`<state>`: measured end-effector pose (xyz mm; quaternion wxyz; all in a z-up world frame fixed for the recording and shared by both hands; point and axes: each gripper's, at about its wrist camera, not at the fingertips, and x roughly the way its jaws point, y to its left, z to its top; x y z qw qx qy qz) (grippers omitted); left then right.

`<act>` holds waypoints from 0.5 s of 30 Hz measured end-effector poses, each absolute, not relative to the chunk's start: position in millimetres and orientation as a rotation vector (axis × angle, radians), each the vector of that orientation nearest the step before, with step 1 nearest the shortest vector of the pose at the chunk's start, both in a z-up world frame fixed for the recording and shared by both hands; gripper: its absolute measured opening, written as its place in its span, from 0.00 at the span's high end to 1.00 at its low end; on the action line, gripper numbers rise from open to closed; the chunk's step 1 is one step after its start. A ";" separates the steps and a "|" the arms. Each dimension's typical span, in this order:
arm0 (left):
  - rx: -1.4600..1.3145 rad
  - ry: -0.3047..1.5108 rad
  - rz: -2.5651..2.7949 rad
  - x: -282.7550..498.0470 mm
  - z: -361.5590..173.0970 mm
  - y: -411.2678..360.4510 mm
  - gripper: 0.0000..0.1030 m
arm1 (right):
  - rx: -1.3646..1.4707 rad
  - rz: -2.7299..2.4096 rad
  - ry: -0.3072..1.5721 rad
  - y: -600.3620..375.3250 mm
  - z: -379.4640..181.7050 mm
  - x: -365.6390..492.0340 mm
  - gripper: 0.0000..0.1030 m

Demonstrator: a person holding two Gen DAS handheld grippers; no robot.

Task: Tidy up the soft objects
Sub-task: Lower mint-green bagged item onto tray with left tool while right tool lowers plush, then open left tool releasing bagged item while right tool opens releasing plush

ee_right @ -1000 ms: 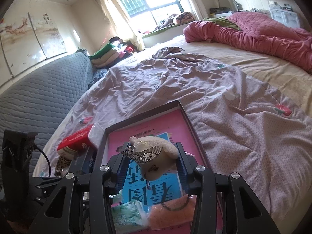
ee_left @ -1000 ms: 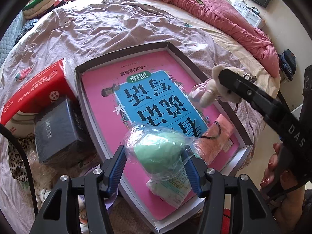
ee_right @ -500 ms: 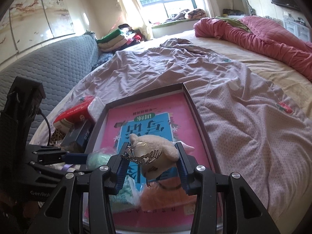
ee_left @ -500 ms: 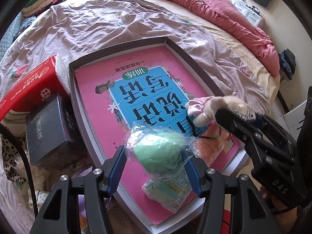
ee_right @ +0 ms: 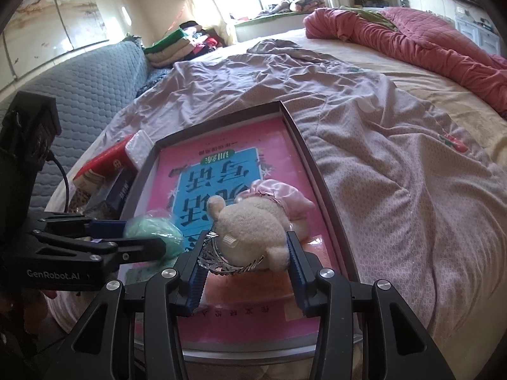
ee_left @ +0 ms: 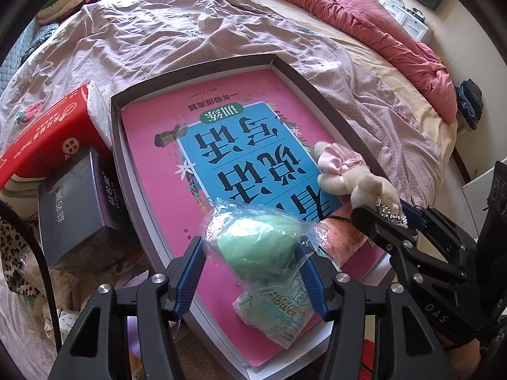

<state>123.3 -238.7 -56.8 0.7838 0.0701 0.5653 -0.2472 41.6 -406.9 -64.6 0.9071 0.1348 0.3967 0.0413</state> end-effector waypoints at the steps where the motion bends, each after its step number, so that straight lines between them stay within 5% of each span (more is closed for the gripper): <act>1: 0.149 1.221 -0.534 123.4 -56.8 -238.3 0.44 | 0.281 0.082 0.822 -407.4 -65.4 41.5 0.54; 15: 0.144 1.237 -0.531 124.4 -61.1 -237.7 0.43 | 0.277 0.085 0.817 -405.6 -61.9 39.7 0.50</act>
